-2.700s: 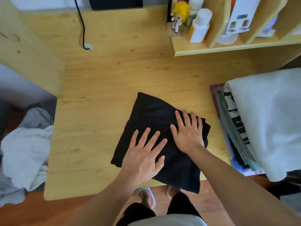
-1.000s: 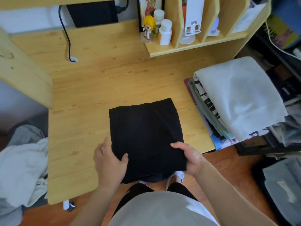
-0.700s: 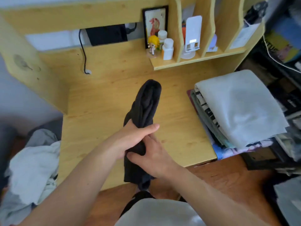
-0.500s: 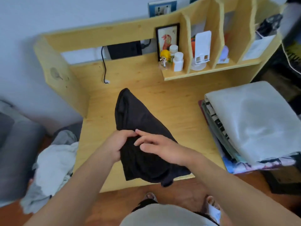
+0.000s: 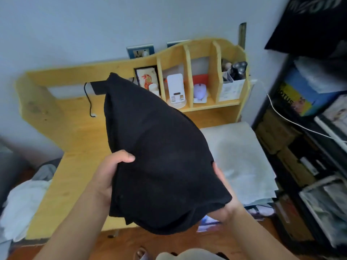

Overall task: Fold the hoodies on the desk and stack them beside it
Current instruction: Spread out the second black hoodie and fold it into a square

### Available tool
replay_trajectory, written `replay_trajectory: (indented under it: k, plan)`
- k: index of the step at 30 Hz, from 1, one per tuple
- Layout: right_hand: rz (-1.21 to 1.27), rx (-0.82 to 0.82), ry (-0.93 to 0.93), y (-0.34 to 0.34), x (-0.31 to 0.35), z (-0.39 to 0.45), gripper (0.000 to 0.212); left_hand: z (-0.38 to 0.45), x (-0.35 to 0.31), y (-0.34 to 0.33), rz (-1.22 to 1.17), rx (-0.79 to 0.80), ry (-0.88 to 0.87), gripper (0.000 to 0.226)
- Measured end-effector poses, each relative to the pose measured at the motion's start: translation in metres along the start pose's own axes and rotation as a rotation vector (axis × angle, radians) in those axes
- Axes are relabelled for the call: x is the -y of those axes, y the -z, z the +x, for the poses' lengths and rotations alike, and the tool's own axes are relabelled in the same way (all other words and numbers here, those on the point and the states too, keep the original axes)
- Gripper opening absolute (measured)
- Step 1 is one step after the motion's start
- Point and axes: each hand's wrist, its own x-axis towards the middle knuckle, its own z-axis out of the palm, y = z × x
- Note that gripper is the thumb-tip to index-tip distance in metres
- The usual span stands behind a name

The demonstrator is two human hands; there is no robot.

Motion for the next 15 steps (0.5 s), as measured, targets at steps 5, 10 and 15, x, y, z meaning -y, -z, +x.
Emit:
replay_trajectory:
  k: [5, 10, 15]
  plan:
    - [-0.264, -0.032, 0.177, 0.05, 0.078, -0.047, 0.058, 0.031, 0.046, -0.034, -0.073, 0.102, 0.074, 0.072]
    - [-0.397, -0.043, 0.436, 0.087, 0.17, -0.053, 0.065, 0.07, 0.058, -0.103, 0.002, 0.068, 0.037, 0.042]
    - [-0.533, -0.376, 0.32, 0.146, 0.174, -0.002, 0.067, 0.125, 0.147, -0.132, 0.104, -0.17, 0.24, 0.034]
